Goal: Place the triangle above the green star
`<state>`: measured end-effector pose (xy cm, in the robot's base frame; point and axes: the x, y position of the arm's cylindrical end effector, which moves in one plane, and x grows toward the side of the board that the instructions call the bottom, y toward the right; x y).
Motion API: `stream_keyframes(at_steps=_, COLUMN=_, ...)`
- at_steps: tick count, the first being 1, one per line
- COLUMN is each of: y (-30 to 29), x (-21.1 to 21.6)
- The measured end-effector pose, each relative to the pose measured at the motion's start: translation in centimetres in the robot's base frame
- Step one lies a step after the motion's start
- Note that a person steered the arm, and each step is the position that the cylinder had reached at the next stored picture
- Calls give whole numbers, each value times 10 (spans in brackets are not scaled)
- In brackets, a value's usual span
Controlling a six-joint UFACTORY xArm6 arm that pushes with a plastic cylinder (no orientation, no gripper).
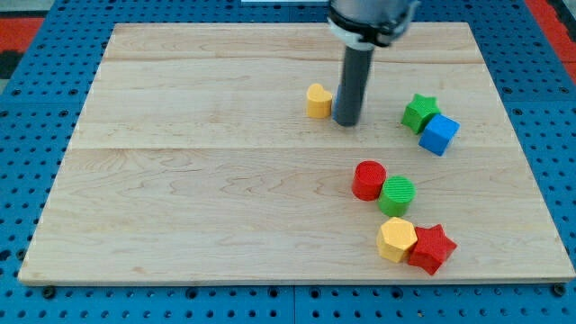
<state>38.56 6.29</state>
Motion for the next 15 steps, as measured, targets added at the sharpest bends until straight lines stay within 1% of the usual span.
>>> stream_keyframes(at_steps=1, y=11, x=-15)
stream_keyframes(at_steps=2, y=-58, x=-50)
stream_keyframes(at_steps=3, y=-48, x=-68)
stream_keyframes(at_steps=4, y=38, x=-53)
stream_keyframes(at_steps=6, y=69, x=-56)
stream_keyframes(at_steps=7, y=95, x=-56)
stream_keyframes(at_steps=8, y=99, x=-77)
stream_keyframes(at_steps=9, y=46, x=-90)
stream_keyframes(at_steps=10, y=-8, x=-64)
stream_keyframes(at_steps=11, y=8, x=-30)
stream_keyframes(at_steps=12, y=36, x=-21)
stream_keyframes(at_steps=14, y=89, x=-32)
stream_keyframes(at_steps=15, y=93, x=-42)
